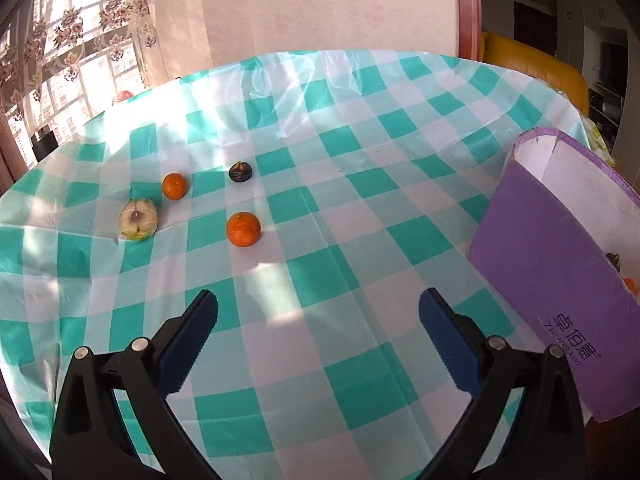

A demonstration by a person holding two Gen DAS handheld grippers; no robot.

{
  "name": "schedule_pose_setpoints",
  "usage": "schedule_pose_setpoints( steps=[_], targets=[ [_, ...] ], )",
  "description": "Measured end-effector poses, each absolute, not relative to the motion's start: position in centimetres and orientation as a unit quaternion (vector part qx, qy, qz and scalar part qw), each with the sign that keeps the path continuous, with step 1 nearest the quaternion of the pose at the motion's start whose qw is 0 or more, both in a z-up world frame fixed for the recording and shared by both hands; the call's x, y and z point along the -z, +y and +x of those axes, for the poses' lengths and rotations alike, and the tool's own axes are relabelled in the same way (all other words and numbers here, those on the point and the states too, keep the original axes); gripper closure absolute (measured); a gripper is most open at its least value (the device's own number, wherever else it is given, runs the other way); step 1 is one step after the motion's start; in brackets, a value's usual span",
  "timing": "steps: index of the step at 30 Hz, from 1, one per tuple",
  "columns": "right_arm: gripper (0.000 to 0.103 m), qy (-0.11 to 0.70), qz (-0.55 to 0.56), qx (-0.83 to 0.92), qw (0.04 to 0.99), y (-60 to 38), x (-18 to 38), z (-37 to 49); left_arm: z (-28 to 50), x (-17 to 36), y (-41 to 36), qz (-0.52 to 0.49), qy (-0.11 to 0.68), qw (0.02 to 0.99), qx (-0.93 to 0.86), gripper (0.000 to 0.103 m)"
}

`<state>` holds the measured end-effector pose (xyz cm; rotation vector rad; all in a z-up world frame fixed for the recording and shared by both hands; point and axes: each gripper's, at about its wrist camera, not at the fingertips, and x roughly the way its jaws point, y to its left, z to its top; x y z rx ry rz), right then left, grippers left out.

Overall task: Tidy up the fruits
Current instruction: 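Move both open tools back over the remaining fruits on the table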

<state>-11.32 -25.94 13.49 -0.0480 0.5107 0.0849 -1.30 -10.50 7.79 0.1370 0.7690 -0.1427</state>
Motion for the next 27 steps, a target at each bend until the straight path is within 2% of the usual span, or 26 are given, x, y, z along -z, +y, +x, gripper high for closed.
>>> schedule_pose_setpoints(
  steps=[5,7,10,13,15,20,26,27],
  targets=[
    [0.015,0.320,-0.032,-0.071,0.944,-20.5,-8.1,-6.0,0.4,-3.0,-1.9,-0.039,0.413,0.909,-0.043,0.002],
    [0.016,0.299,-0.100,-0.018,0.949,-18.0,-6.7,-4.5,0.6,-2.2,0.9,-0.094,0.418,0.902,-0.062,0.002],
    [0.016,0.338,-0.107,-0.059,0.933,-15.7,-5.0,-1.2,0.4,-2.4,3.9,-0.162,0.398,0.899,-0.083,0.002],
    [0.016,0.319,-0.135,-0.082,0.934,-13.0,-4.7,0.8,0.0,-2.2,6.0,-0.200,0.380,0.896,-0.110,0.002],
    [0.016,0.331,-0.123,-0.115,0.928,-11.8,-4.3,3.1,-0.2,-1.8,7.0,-0.238,0.373,0.890,-0.110,0.002],
    [0.017,0.377,-0.037,-0.160,0.911,-10.6,-2.4,9.5,-0.5,-1.8,7.0,-0.239,0.367,0.892,-0.117,0.002],
    [0.029,0.401,-0.053,-0.187,0.895,-7.8,-1.4,13.1,-0.2,-1.7,6.5,-0.224,0.373,0.893,-0.115,0.002],
    [0.037,0.409,-0.060,-0.183,0.892,-7.5,-1.2,13.5,-0.2,-1.7,6.4,-0.223,0.374,0.893,-0.115,0.002]
  ],
)
